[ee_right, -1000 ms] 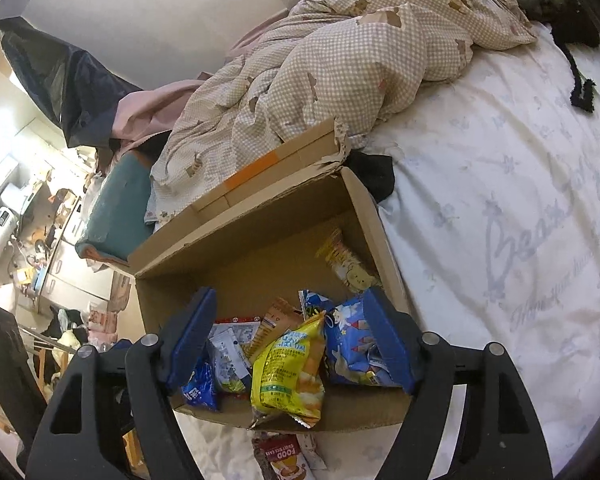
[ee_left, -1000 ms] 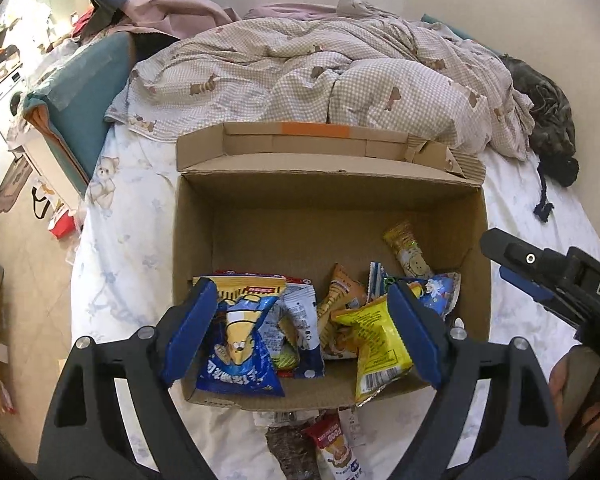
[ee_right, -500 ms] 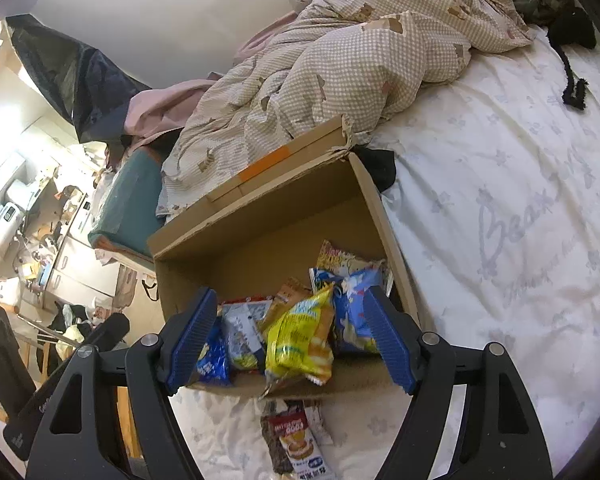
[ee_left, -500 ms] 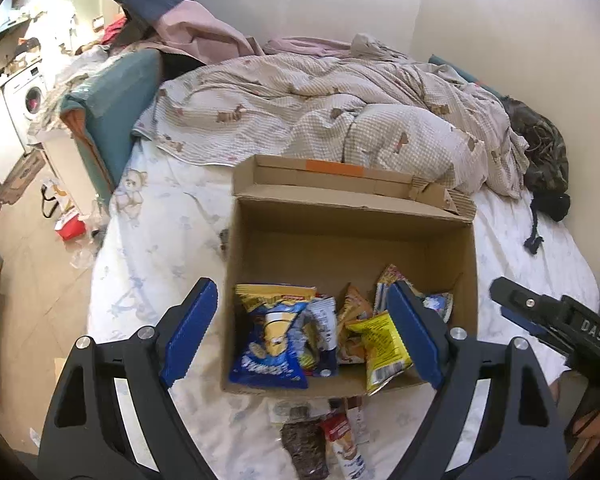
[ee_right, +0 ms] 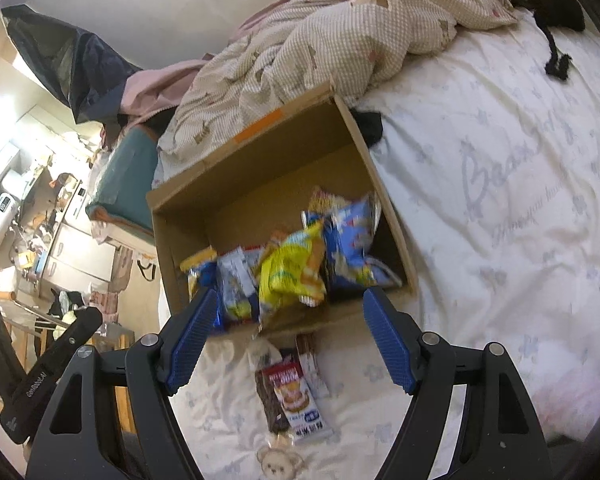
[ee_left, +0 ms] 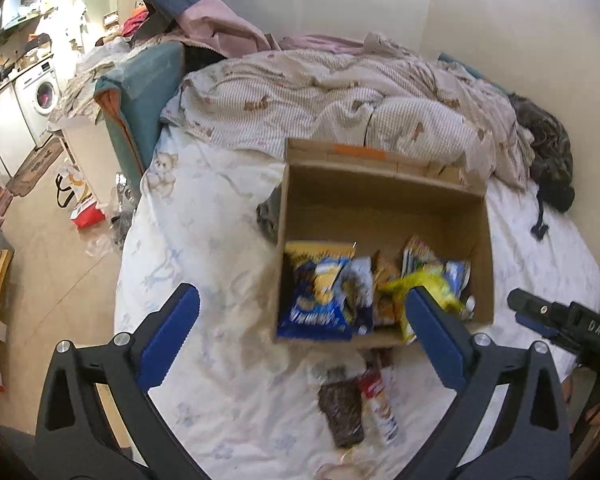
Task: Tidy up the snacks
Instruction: 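Withdraw both grippers from the box toward the remaining packets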
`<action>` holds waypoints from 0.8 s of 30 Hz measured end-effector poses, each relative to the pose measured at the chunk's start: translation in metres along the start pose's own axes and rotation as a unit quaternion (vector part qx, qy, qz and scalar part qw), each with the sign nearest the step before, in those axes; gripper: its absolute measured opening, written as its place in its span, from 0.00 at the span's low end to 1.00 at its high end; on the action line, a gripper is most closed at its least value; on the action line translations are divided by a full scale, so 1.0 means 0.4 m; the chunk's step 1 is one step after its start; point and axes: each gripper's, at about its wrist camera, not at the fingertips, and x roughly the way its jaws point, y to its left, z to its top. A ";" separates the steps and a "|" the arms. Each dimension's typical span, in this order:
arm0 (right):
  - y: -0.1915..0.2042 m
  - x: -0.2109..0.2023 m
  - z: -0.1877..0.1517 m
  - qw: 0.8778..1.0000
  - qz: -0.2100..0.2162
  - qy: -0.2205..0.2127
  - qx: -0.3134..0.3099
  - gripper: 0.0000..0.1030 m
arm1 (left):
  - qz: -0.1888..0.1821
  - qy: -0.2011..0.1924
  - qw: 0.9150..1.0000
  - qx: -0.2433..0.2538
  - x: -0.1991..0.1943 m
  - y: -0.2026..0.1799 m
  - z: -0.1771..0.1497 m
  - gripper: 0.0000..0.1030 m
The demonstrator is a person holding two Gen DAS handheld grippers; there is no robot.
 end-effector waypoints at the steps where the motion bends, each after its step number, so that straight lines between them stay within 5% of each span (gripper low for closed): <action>1: 0.000 0.000 -0.009 1.000 -0.001 0.003 0.000 0.76 | -0.001 0.004 1.000 0.002 0.000 0.004 -0.011 0.99; 11: 0.012 0.012 -0.089 0.999 -0.012 0.035 -0.009 0.76 | 0.002 0.048 0.999 0.005 0.007 0.029 -0.110 0.98; 24: -0.001 0.056 -0.115 0.997 -0.033 0.069 -0.001 0.76 | 0.023 0.084 0.996 -0.017 0.063 0.067 -0.145 0.98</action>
